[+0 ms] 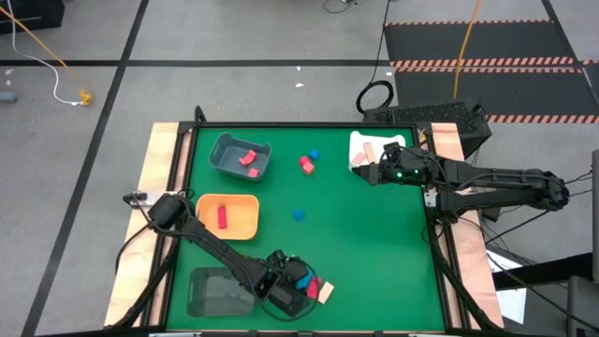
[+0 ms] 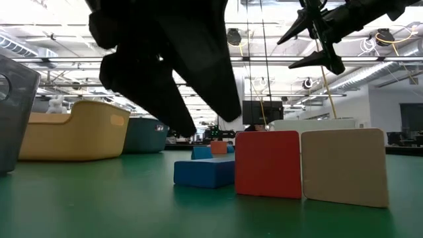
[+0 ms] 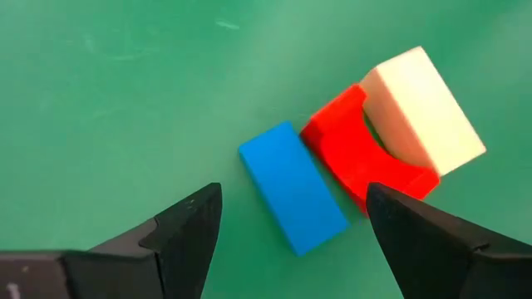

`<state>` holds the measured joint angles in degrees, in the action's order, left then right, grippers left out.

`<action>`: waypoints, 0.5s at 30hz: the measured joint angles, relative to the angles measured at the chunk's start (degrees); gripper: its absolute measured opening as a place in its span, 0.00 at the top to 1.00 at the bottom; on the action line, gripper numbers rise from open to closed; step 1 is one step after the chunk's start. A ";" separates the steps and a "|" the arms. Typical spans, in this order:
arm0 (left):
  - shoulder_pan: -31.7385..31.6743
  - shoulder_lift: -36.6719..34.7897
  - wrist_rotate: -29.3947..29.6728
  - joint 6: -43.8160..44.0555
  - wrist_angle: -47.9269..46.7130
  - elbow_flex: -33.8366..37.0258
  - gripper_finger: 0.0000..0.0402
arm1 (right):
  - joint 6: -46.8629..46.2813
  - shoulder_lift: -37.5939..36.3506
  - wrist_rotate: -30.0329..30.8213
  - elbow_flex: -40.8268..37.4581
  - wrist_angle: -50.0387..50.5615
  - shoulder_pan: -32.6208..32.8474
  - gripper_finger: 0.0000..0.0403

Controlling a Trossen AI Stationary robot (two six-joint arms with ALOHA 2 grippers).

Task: Sort & place blocks by color
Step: Put the bottom blue block into the black bin

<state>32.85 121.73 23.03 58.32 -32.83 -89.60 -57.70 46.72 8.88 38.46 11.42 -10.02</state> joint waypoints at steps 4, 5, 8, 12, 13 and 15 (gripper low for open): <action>0.13 0.60 0.16 -1.35 0.65 0.02 0.25 | -0.04 0.02 0.00 0.00 -0.01 -0.02 0.31; 0.13 0.73 0.54 -1.82 0.49 0.02 0.25 | 0.01 0.02 -0.02 0.00 0.00 -0.02 0.31; 0.26 0.98 0.68 -2.92 0.51 0.02 0.25 | -0.06 0.00 0.00 0.00 -0.02 0.00 0.31; 0.30 1.95 1.03 -5.49 0.25 0.04 0.25 | -0.08 0.00 0.00 0.00 0.00 -0.02 0.31; 0.30 2.28 1.08 -6.15 0.78 0.04 0.25 | -0.04 0.00 0.00 0.00 0.00 -0.02 0.31; 0.30 2.89 1.08 -7.32 1.39 0.04 0.25 | -0.01 0.00 -0.01 0.00 -0.02 0.00 0.31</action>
<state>33.15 124.62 24.11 51.00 -31.45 -89.56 -57.71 46.72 8.87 38.46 11.40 -10.03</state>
